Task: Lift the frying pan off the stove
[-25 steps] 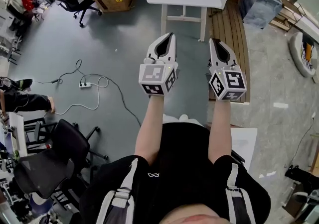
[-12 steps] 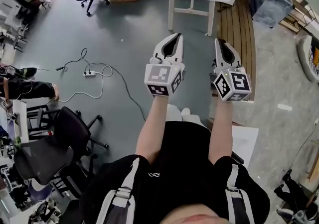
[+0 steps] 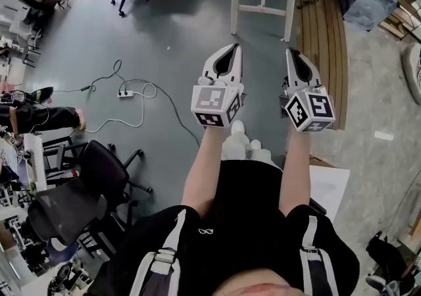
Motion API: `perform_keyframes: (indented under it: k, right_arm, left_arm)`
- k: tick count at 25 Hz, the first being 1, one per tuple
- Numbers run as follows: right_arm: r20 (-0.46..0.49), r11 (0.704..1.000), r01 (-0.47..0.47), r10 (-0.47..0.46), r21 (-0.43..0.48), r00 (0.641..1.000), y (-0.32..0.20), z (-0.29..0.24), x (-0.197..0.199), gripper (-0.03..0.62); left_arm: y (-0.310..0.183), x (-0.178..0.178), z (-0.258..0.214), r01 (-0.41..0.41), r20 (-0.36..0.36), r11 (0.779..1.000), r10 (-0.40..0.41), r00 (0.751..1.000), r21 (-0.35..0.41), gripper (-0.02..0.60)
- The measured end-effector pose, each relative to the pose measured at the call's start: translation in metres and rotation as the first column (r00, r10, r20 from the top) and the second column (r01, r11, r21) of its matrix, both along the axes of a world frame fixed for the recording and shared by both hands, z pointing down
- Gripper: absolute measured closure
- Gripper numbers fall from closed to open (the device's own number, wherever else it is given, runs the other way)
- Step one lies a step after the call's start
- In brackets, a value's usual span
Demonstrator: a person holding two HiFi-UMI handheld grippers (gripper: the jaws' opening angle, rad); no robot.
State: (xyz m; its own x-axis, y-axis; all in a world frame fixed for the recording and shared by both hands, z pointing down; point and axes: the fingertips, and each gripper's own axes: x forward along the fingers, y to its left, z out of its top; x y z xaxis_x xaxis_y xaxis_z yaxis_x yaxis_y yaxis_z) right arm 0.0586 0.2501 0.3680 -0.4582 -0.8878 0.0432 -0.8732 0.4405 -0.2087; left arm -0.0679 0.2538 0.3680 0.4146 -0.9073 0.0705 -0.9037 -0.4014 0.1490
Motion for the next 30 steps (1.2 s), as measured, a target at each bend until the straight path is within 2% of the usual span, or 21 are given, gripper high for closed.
perform_keyframes:
  k: [7, 11, 15, 19, 25, 30]
  right_arm:
    - [-0.043, 0.999, -0.022, 0.024, 0.042, 0.999, -0.057, -0.022, -0.019, 0.594]
    - [-0.065, 0.998, -0.015, 0.019, 0.064, 0.998, -0.079, -0.032, -0.043, 0.594]
    - [-0.087, 0.998, -0.026, 0.031, 0.057, 0.996, -0.097, -0.031, -0.052, 0.594]
    - [-0.109, 0.996, -0.050, 0.058, 0.078, 0.992, -0.112, -0.037, -0.048, 0.594]
    - [-0.083, 0.984, -0.125, 0.137, 0.128, 0.987, -0.135, -0.057, -0.010, 0.594]
    - [-0.068, 0.977, -0.122, 0.136, 0.175, 0.988, -0.170, -0.070, 0.004, 0.594]
  left_arm:
    - [-0.057, -0.029, -0.013, 0.002, -0.054, 0.999, -0.001, 0.999, 0.034, 0.589]
    - [-0.084, -0.057, -0.019, 0.022, -0.085, 0.999, -0.019, 0.996, 0.038, 0.590]
    - [-0.103, -0.069, -0.019, 0.014, -0.095, 0.999, -0.010, 0.995, 0.037, 0.590]
    - [-0.124, -0.064, -0.021, -0.016, -0.106, 0.999, 0.021, 0.994, 0.050, 0.590]
    - [-0.157, -0.050, -0.040, -0.049, -0.107, 0.995, 0.059, 0.992, 0.088, 0.590]
    - [-0.193, -0.032, -0.057, -0.063, -0.085, 0.989, 0.075, 0.994, 0.137, 0.589]
